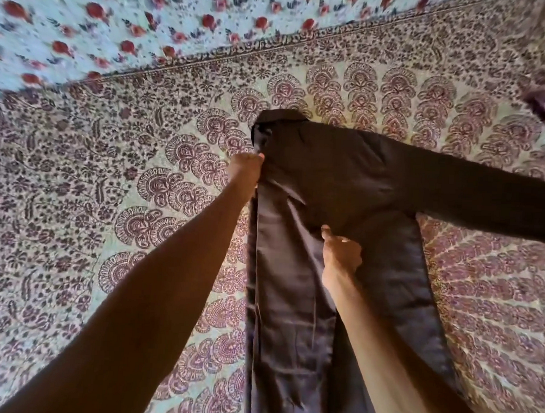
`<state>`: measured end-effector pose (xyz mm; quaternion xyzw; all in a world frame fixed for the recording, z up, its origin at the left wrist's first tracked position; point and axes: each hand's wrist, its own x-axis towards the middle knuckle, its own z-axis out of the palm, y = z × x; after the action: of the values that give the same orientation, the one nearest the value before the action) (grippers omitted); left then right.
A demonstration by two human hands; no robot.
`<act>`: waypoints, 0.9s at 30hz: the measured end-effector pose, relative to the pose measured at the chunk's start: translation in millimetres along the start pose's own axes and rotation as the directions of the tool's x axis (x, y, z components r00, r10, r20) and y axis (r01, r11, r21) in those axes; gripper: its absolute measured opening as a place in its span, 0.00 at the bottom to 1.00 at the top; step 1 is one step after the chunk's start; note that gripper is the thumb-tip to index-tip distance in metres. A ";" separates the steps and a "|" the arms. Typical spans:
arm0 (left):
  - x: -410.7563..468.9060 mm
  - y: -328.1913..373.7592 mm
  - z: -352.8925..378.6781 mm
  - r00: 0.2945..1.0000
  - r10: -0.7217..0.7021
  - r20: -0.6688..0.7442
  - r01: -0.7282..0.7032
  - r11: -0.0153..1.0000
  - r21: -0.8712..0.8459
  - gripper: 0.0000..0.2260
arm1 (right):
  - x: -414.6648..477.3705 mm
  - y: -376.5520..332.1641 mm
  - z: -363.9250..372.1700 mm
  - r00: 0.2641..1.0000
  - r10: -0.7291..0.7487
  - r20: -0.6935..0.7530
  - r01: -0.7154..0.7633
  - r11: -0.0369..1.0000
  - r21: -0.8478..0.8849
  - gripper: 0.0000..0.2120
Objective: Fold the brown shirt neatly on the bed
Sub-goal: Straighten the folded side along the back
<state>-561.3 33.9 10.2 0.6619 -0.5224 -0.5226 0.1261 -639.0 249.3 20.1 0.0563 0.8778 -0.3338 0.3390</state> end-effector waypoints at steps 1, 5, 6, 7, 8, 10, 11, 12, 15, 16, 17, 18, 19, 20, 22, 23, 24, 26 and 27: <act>2.7 -2.3 -4.4 0.998 -0.028 -0.051 0.028 1.000 -0.007 0.18 | 1.2 2.5 2.4 1.000 -0.014 0.014 0.014 1.000 0.019 0.20; 3.2 -17.8 -9.1 0.991 -0.090 0.100 0.092 0.996 -0.014 0.18 | 4.3 13.2 14.4 0.999 -0.045 -0.016 0.046 0.998 0.043 0.17; 3.2 -15.8 -7.8 0.991 -0.079 0.112 0.085 0.995 -0.047 0.17 | 6.2 16.0 16.9 0.997 -0.061 -0.038 0.062 0.998 0.028 0.16; 7.8 -13.6 -5.0 0.991 -0.056 0.119 0.062 0.997 -0.048 0.15 | 6.4 17.0 17.7 0.995 -0.073 -0.062 0.074 0.997 0.017 0.15; 12.4 -8.2 -2.1 0.995 -0.034 0.092 0.036 0.999 -0.012 0.14 | 7.5 20.0 19.4 0.994 -0.085 -0.075 0.087 0.996 0.024 0.14; 14.4 6.2 1.3 0.998 0.061 0.030 -0.063 0.996 0.069 0.19 | 7.4 23.2 20.3 0.988 -0.121 -0.094 0.125 0.991 0.045 0.12; 14.2 15.2 1.9 0.999 0.052 0.010 -0.053 0.997 0.054 0.22 | 7.1 25.0 21.5 0.985 -0.139 -0.098 0.144 0.989 0.046 0.11; 13.7 20.2 3.2 0.997 0.082 -0.002 -0.081 0.989 0.123 0.25 | 7.6 27.0 22.5 0.983 -0.155 -0.099 0.159 0.987 0.039 0.11; 25.3 20.7 2.8 0.994 0.071 -0.088 -0.048 0.971 0.234 0.25 | 9.8 29.6 24.7 0.982 -0.163 -0.094 0.166 0.986 0.031 0.11; 25.4 17.9 -0.4 0.992 0.041 -0.121 -0.012 0.972 0.234 0.25 | 10.4 28.8 25.7 0.982 -0.167 -0.090 0.172 0.984 0.047 0.11; 26.3 12.3 -4.4 0.989 0.009 -0.147 0.028 0.968 0.250 0.24 | 10.6 27.1 26.7 0.982 -0.171 -0.079 0.175 0.983 0.053 0.11; 29.8 6.4 -7.6 0.988 0.002 -0.154 0.044 0.956 0.290 0.23 | 11.0 24.8 27.5 0.982 -0.177 -0.071 0.180 0.983 0.045 0.11; 31.6 1.0 -10.0 0.988 0.010 -0.156 0.038 0.952 0.303 0.21 | 9.9 20.8 27.8 0.984 -0.167 -0.061 0.170 0.985 0.035 0.12; 35.8 -4.4 -9.7 0.986 0.029 -0.165 0.018 0.960 0.278 0.19 | 10.3 18.0 28.9 0.985 -0.159 -0.060 0.161 0.987 0.029 0.12; 33.1 -5.1 -5.6 0.961 0.157 -0.227 -0.104 0.968 0.227 0.18 | 11.5 14.9 30.6 0.986 -0.146 -0.076 0.149 0.989 0.025 0.12; 32.4 -4.3 -6.5 0.915 0.312 -0.257 -0.232 0.925 0.301 0.20 | 11.1 14.2 31.0 0.986 -0.144 -0.082 0.146 0.989 0.023 0.13; 34.8 -4.0 -7.6 0.837 0.498 -0.227 -0.368 0.819 0.440 0.21 | 10.8 14.4 31.8 0.985 -0.147 -0.086 0.149 0.989 0.021 0.13; 36.7 0.9 -11.1 0.686 0.725 0.063 -0.550 0.460 0.697 0.22 | 10.6 16.2 33.7 0.984 -0.153 -0.088 0.155 0.988 0.018 0.13; 38.4 4.4 -12.6 0.657 0.721 0.219 -0.571 0.286 0.770 0.23 | 10.4 16.8 34.6 0.984 -0.152 -0.087 0.154 0.988 0.019 0.13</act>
<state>-556.9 -4.4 -2.8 0.4163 -0.9033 -0.0796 0.0663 -622.2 239.3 -14.7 0.0072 0.8888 -0.3675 0.2736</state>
